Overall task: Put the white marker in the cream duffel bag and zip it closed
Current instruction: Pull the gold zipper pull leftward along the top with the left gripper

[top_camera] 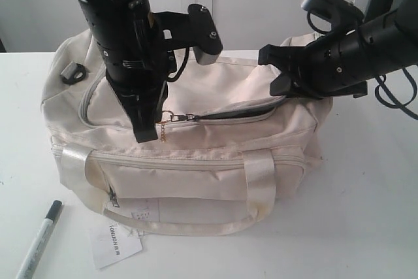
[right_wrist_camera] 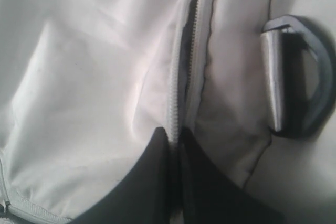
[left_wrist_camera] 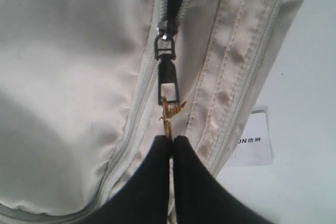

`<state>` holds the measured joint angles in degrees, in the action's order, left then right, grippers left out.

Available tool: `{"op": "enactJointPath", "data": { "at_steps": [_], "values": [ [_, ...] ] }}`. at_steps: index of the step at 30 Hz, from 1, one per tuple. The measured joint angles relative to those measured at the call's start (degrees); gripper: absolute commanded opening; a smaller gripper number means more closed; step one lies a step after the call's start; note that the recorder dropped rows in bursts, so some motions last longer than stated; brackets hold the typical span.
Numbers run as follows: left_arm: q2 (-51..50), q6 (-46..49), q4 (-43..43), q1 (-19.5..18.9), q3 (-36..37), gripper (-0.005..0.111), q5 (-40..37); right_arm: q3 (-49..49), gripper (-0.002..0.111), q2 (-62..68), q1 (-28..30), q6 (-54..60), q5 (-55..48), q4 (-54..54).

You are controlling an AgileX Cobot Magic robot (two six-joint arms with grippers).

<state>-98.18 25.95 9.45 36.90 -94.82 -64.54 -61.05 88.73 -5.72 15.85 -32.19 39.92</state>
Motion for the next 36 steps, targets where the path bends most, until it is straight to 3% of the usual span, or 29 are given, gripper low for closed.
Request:
{"op": "enactJointPath", "data": {
  "at_steps": [21, 36],
  "values": [
    [0.0, 0.0, -0.1, 0.0, 0.0, 0.000, 0.0, 0.0, 0.000, 0.0, 0.0, 0.1, 0.0, -0.1],
    [0.0, 0.0, -2.1, -2.7, 0.0, 0.000, 0.0, 0.0, 0.000, 0.0, 0.0, 0.1, 0.1, -0.1]
  ]
}}
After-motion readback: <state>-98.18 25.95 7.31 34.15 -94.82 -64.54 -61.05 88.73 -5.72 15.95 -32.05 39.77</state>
